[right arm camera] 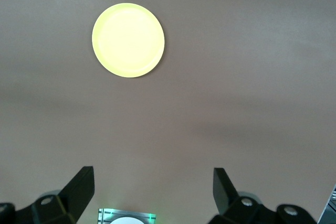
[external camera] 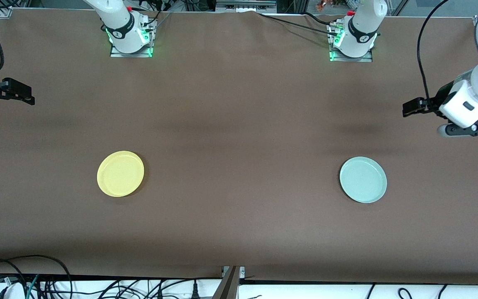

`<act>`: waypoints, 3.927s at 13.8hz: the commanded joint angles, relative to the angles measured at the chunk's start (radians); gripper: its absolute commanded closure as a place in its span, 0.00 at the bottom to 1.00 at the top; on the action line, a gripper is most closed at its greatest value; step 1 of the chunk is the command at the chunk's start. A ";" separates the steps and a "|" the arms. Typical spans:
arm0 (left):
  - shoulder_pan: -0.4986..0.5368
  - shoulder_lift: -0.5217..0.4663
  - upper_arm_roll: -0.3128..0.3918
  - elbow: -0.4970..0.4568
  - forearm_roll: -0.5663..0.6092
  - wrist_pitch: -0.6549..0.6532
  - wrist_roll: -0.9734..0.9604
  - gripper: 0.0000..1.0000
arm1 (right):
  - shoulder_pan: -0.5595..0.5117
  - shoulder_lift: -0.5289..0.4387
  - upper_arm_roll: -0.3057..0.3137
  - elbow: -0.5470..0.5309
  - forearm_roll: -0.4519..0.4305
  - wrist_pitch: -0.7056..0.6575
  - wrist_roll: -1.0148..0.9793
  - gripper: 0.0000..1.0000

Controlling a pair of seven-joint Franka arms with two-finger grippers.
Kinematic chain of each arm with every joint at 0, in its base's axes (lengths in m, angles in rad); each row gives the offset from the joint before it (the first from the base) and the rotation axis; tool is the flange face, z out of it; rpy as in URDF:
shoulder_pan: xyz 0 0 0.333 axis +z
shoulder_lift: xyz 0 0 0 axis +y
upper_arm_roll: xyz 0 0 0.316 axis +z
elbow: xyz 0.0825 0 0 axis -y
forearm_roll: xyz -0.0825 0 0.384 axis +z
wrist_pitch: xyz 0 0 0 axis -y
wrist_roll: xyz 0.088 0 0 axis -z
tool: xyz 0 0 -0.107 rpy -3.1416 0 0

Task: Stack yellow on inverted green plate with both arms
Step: 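Lower the left gripper and grasp the green plate rim, then reach the right gripper to the yellow plate rim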

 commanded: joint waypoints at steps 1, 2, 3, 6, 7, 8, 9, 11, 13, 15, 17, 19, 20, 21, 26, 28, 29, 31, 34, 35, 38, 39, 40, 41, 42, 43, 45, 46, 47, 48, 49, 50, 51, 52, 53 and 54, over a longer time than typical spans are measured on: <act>0.010 -0.013 -0.008 -0.124 -0.019 0.151 0.015 0.00 | -0.001 0.010 -0.002 0.024 -0.005 -0.007 0.010 0.00; 0.010 -0.006 -0.008 -0.154 -0.019 0.209 0.015 0.00 | -0.001 0.010 0.000 0.024 -0.005 -0.007 0.010 0.00; 0.019 0.011 -0.006 -0.178 -0.019 0.266 0.015 0.00 | -0.001 0.010 0.000 0.024 -0.005 -0.007 0.010 0.00; 0.048 0.121 -0.005 -0.182 -0.007 0.403 0.023 0.00 | -0.003 0.010 -0.002 0.024 -0.005 -0.007 0.010 0.00; 0.070 0.164 -0.005 -0.182 -0.005 0.461 0.028 0.00 | -0.003 0.010 -0.002 0.024 -0.005 -0.008 0.010 0.00; 0.074 0.210 -0.005 -0.182 -0.004 0.506 0.055 0.00 | -0.003 0.010 -0.002 0.024 -0.005 -0.007 0.010 0.00; 0.081 0.252 -0.003 -0.182 -0.002 0.544 0.078 0.00 | -0.003 0.010 -0.002 0.024 -0.005 -0.008 0.010 0.00; 0.097 0.327 -0.002 -0.182 0.000 0.616 0.080 0.00 | -0.003 0.010 -0.002 0.024 -0.005 -0.007 0.010 0.00; 0.119 0.385 -0.003 -0.182 0.041 0.688 0.081 0.00 | -0.003 0.010 -0.002 0.024 -0.005 -0.007 0.010 0.00; 0.127 0.437 -0.003 -0.179 0.059 0.742 0.081 0.00 | -0.003 0.010 -0.002 0.025 -0.005 -0.007 0.010 0.00; 0.125 0.467 -0.005 -0.170 0.059 0.761 0.081 0.00 | -0.003 0.010 -0.002 0.024 -0.005 -0.007 0.010 0.00; 0.119 0.484 -0.005 -0.169 0.059 0.802 0.080 0.05 | -0.001 0.010 -0.002 0.024 -0.005 -0.007 0.010 0.00; 0.120 0.487 -0.003 -0.167 0.061 0.819 0.080 0.12 | -0.001 0.010 -0.002 0.024 -0.005 -0.007 0.010 0.00; 0.122 0.490 -0.005 -0.167 0.065 0.823 0.080 0.20 | -0.003 0.010 -0.002 0.024 -0.005 -0.008 0.010 0.00; 0.122 0.519 -0.005 -0.135 0.067 0.831 0.081 0.51 | -0.003 0.016 -0.002 0.024 -0.005 -0.007 0.005 0.00; 0.121 0.534 -0.005 -0.118 0.067 0.833 0.081 0.50 | -0.003 0.016 -0.002 0.024 -0.005 -0.005 0.002 0.00; 0.120 0.540 -0.005 -0.115 0.067 0.833 0.081 0.51 | -0.003 0.021 -0.002 0.024 -0.005 -0.007 0.001 0.00; 0.121 0.546 -0.005 -0.109 0.067 0.833 0.081 0.63 | -0.003 0.025 -0.002 0.024 -0.003 0.007 0.001 0.00; 0.122 0.548 -0.005 -0.107 0.067 0.833 0.081 0.64 | -0.001 0.039 -0.002 0.024 -0.002 0.021 0.002 0.00; 0.122 0.548 -0.005 -0.107 0.067 0.833 0.081 0.64 | -0.001 0.045 0.000 0.024 0.003 0.021 0.004 0.00; 0.124 0.550 -0.005 -0.107 0.067 0.833 0.083 0.83 | -0.003 0.070 -0.002 0.024 0.009 0.018 0.004 0.00; 0.124 0.553 -0.005 -0.107 0.067 0.833 0.083 0.88 | -0.004 0.076 -0.003 0.024 0.007 0.018 0.004 0.00; 0.125 0.554 -0.005 -0.107 0.067 0.833 0.095 0.97 | -0.013 0.088 -0.003 0.024 0.009 0.021 0.002 0.00; 0.127 0.554 -0.005 -0.107 0.067 0.833 0.119 1.00 | -0.026 0.104 -0.002 0.024 0.007 0.019 0.001 0.00; 0.127 0.554 -0.005 -0.107 0.067 0.833 0.126 1.00 | -0.027 0.104 -0.002 0.024 0.003 0.019 -0.001 0.00; 0.127 0.554 -0.005 -0.107 0.066 0.833 0.126 1.00 | -0.027 0.105 -0.002 0.022 -0.008 0.021 -0.001 0.00; 0.127 0.553 -0.005 -0.107 0.067 0.831 0.126 1.00 | -0.047 0.142 -0.002 0.019 -0.002 0.034 0.005 0.00; 0.127 0.551 -0.005 -0.107 0.067 0.830 0.126 1.00 | -0.059 0.166 -0.002 0.019 0.010 0.066 0.008 0.00; 0.122 0.545 -0.005 -0.104 0.067 0.825 0.124 1.00 | -0.064 0.186 -0.002 0.013 0.021 0.099 0.010 0.00; 0.119 0.537 -0.005 -0.100 0.067 0.817 0.121 1.00 | -0.063 0.223 -0.002 0.012 0.041 0.128 0.011 0.00; 0.116 0.530 -0.006 -0.097 0.067 0.816 0.120 1.00 | -0.058 0.258 0.000 0.012 0.065 0.155 0.016 0.00; 0.116 0.528 -0.006 -0.092 0.067 0.814 0.120 1.00 | -0.057 0.292 0.001 0.004 0.079 0.189 0.018 0.00; 0.116 0.527 -0.008 -0.092 0.067 0.814 0.120 1.00 | -0.052 0.314 0.003 0.001 0.084 0.229 0.019 0.00; 0.116 0.525 -0.008 -0.092 0.067 0.813 0.120 1.00 | -0.046 0.334 0.003 -0.002 0.084 0.255 0.019 0.00; 0.116 0.516 -0.006 -0.092 0.067 0.810 0.123 1.00 | -0.043 0.355 0.004 -0.005 0.086 0.277 0.022 0.00; 0.116 0.496 -0.009 -0.090 0.067 0.793 0.123 1.00 | -0.043 0.377 0.004 -0.011 0.092 0.297 0.036 0.00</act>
